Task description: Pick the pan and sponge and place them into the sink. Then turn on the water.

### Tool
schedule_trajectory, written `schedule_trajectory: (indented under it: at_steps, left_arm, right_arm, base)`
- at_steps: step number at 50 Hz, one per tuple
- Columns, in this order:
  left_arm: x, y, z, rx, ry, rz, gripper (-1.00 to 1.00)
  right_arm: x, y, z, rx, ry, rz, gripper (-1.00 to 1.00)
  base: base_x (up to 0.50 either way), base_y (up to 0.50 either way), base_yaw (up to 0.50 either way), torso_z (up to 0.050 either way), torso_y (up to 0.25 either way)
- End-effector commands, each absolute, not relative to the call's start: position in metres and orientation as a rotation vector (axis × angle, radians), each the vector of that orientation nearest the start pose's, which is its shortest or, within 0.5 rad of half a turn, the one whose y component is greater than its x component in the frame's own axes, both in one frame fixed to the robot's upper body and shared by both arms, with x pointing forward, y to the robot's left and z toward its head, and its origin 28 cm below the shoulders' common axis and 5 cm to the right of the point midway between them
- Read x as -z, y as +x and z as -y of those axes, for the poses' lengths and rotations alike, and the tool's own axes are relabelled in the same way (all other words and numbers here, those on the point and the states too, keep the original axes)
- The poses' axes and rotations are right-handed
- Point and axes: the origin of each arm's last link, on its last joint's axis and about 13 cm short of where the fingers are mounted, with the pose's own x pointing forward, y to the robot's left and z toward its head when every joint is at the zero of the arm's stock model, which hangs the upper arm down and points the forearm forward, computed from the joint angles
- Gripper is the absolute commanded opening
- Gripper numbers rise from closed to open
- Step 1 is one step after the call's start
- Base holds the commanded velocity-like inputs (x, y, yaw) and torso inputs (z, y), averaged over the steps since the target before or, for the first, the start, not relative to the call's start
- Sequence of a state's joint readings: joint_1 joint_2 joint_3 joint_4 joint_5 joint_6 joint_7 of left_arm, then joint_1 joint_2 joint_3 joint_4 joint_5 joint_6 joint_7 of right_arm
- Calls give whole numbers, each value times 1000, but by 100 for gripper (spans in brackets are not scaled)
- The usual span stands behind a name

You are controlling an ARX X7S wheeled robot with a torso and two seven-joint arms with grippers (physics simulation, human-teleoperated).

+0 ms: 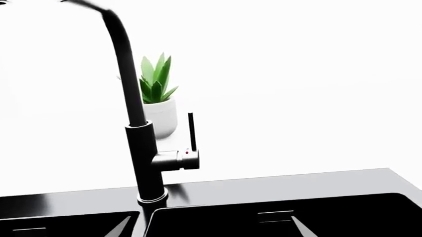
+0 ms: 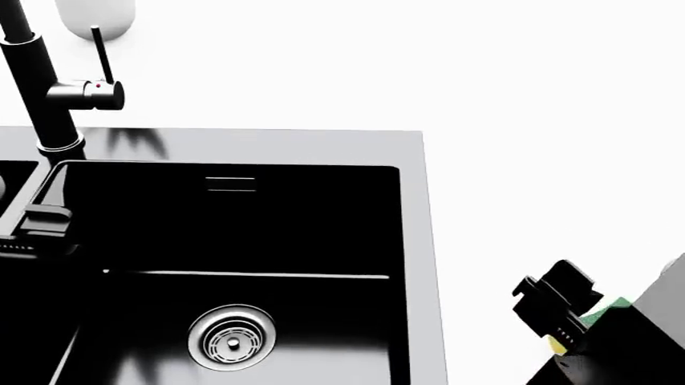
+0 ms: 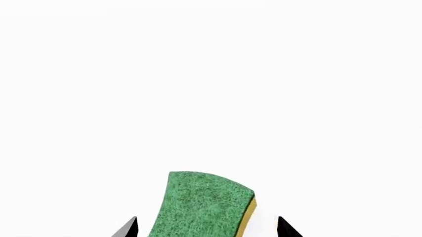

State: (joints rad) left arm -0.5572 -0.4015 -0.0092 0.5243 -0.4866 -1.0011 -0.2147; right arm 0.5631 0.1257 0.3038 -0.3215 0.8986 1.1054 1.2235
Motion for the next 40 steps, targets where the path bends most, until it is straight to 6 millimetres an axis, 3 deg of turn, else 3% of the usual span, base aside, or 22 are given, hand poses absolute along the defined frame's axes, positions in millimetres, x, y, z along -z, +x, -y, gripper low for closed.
schedule_trajectory:
  at_steps: [1,3,8,39,40]
  left_arm:
    - [-197,261,-262,-3,89,45,100]
    - [-193,261,-263,-2,85,39,100]
    - [-193,260,-264,-4,84,38,100]
    - [-189,262,-264,-3,77,31,100]
    - [-189,262,-262,-1,78,30,100]
  right_arm:
    - [-167,290,128,763,446,-421,100]
    - [-155,302,131,782,471,-466,100]
    - [-153,308,130,774,452,-476,100]
    - [-117,308,127,843,444,-567,100]
    - [-119,308,126,832,449,-570,-100]
  base:
    - [0,0,0,0,0]
    - [0,0,0,0,0]
    - [0,0,0,0,0]
    - [0,0,0,0,0]
    - [11,-3,0,0,0]
